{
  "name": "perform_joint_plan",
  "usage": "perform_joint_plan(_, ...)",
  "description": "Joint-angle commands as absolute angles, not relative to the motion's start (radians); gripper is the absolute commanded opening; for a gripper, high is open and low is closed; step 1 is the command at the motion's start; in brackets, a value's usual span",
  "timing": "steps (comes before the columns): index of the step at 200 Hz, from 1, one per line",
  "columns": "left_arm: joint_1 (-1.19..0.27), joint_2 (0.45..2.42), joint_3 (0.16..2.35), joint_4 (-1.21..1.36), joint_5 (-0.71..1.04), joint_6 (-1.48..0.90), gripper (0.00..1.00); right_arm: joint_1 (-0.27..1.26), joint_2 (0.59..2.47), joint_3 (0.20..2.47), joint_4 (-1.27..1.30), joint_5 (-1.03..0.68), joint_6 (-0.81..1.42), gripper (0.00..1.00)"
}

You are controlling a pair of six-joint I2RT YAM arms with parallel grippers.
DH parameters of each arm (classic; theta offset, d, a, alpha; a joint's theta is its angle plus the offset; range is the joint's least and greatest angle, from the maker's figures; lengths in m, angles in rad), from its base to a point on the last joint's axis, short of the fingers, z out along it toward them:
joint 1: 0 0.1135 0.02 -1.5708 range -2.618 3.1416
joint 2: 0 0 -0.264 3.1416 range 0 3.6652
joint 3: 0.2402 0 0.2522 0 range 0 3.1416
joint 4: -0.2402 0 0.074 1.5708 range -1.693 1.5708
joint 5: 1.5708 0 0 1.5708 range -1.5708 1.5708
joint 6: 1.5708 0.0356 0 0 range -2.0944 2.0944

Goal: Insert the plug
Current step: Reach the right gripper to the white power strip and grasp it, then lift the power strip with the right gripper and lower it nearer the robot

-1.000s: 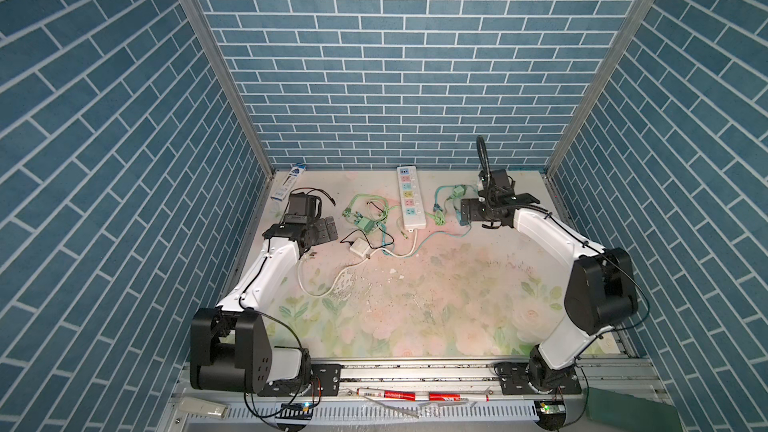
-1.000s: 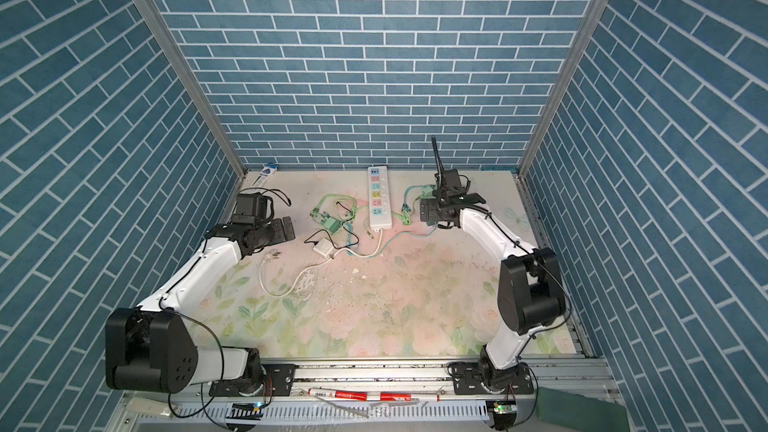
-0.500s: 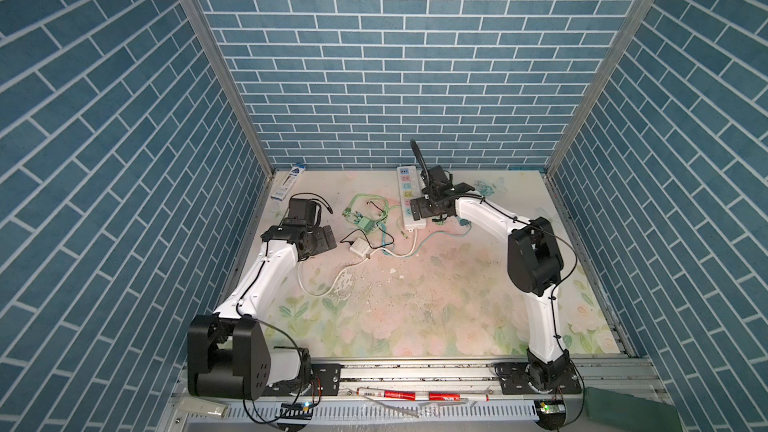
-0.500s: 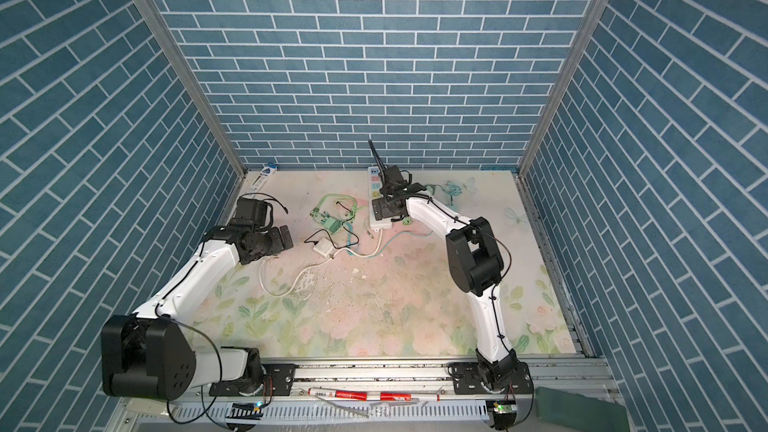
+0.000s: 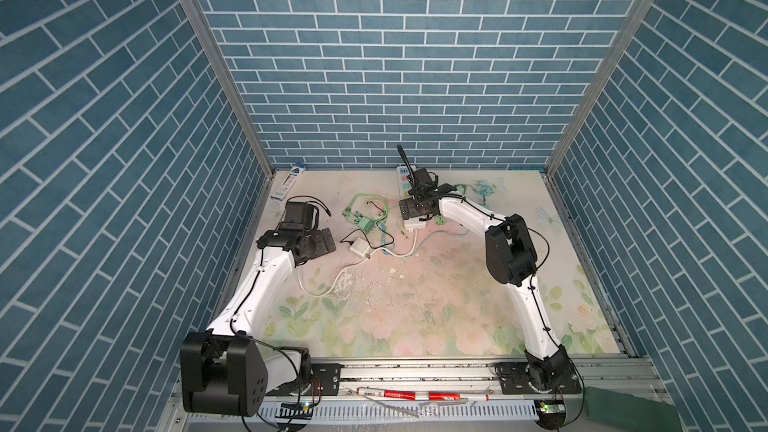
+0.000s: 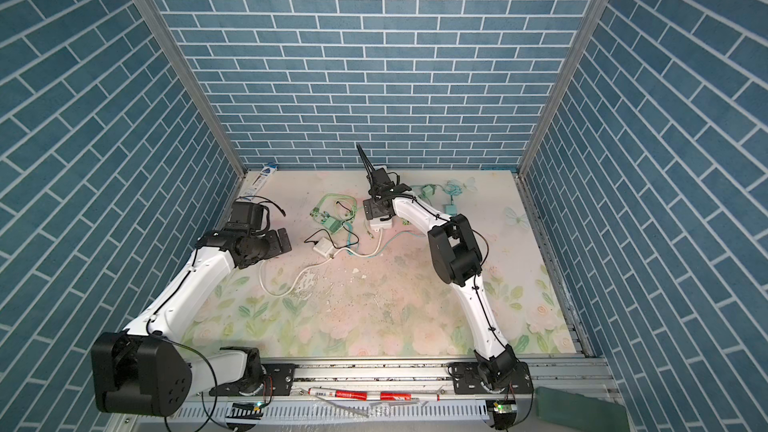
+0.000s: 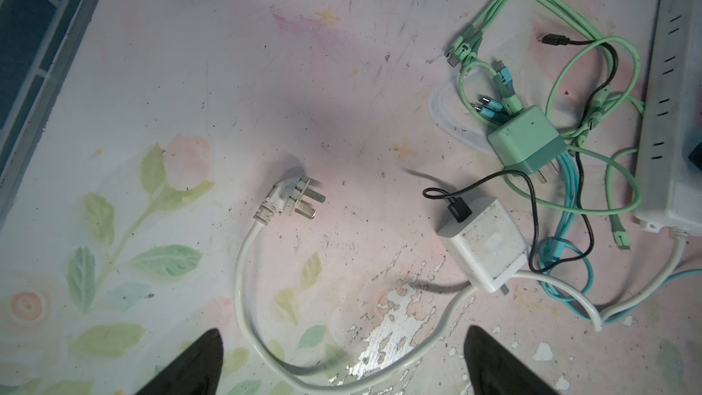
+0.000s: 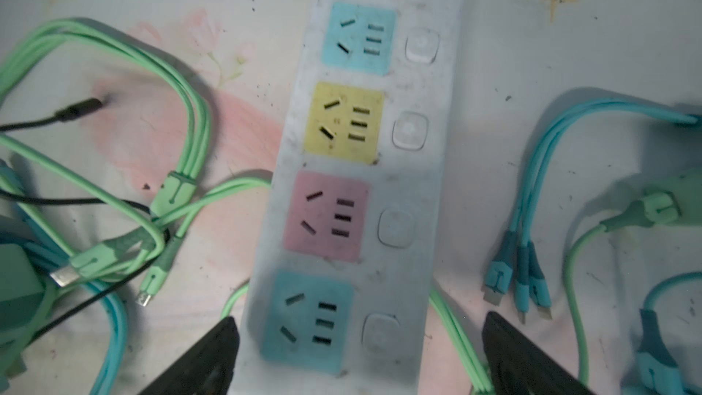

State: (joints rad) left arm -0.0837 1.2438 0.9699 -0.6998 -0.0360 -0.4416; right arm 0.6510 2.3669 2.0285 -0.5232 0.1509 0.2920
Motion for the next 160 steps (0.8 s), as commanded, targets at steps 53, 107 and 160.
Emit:
perform_joint_plan(53,-0.087,1.237,0.962,-0.719,-0.023,-0.444,1.0,0.661,2.469,2.175,-0.617,0.108,0.34,0.99)
perform_joint_plan(107,-0.087,1.233,0.959,-0.73,-0.02,-0.437,1.0,0.669,2.571,2.305,-0.721,0.145,0.347,0.99)
perform_joint_plan(160,-0.086,1.249,0.975,-0.733,-0.01,-0.443,1.0,0.671,2.588,2.303,-0.753,0.186,0.33,0.84)
